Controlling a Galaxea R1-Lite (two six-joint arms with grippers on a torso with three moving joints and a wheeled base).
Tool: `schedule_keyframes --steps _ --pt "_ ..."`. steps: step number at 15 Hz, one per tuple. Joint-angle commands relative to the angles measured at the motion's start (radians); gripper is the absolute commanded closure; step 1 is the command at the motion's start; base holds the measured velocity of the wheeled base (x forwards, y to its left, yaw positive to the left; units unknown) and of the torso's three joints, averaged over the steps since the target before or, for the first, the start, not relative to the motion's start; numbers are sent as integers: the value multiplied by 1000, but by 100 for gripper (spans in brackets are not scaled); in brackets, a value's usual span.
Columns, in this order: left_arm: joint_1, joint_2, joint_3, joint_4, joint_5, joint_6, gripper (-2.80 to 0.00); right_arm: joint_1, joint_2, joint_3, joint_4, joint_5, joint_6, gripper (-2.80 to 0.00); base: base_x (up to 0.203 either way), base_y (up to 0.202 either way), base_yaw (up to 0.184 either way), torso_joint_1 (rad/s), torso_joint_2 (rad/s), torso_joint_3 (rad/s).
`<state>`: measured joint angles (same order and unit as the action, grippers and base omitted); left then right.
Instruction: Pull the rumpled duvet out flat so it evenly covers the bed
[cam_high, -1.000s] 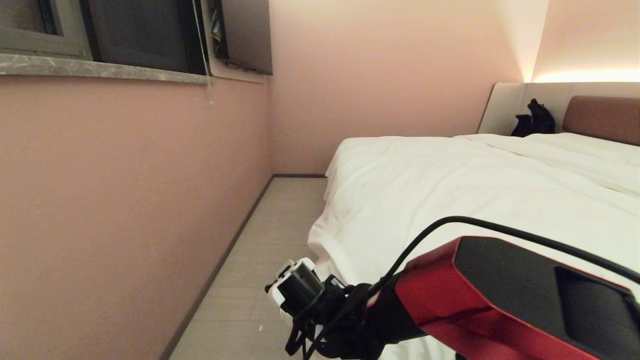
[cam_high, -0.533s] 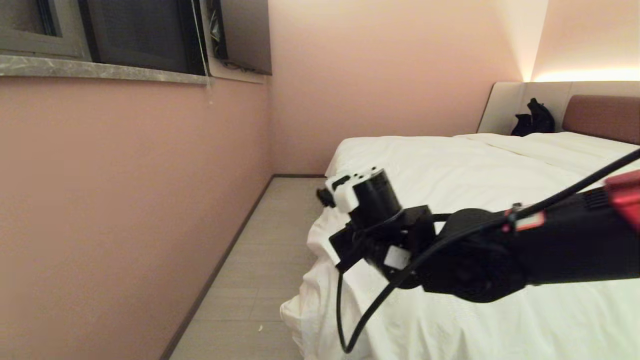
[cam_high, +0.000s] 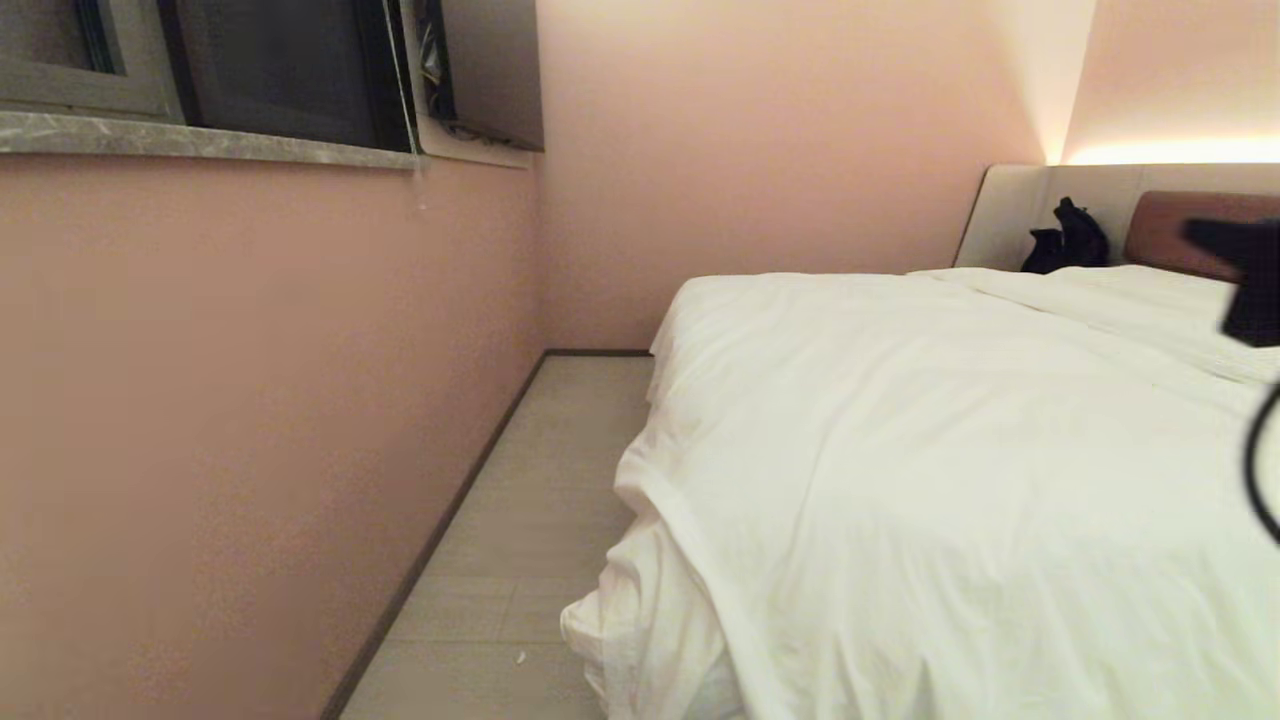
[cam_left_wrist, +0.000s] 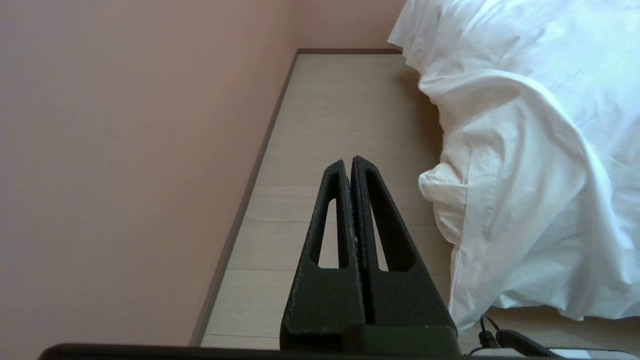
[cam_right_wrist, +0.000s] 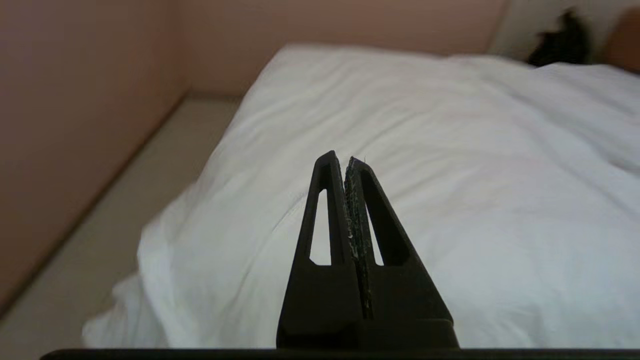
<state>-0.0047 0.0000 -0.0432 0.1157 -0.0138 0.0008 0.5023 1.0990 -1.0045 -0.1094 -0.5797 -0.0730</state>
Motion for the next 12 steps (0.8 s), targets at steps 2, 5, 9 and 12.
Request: schedule_keyframes --steps 2,5,9,12 --pt "0 0 0 1 0 -1 0 -201 -421 103 22 -7 -6 0 0 0 0 0 0 0" --pt "0 0 0 1 0 1 0 -415 -597 152 56 0 -9 0 0 0 0 0 0 0" --pt "2 0 0 1 0 1 0 -486 -754 224 102 9 -34 0 0 0 0 0 0 0" --pt "0 0 0 1 0 -1 0 -503 -877 286 107 78 -44 0 0 0 0 0 0 0"
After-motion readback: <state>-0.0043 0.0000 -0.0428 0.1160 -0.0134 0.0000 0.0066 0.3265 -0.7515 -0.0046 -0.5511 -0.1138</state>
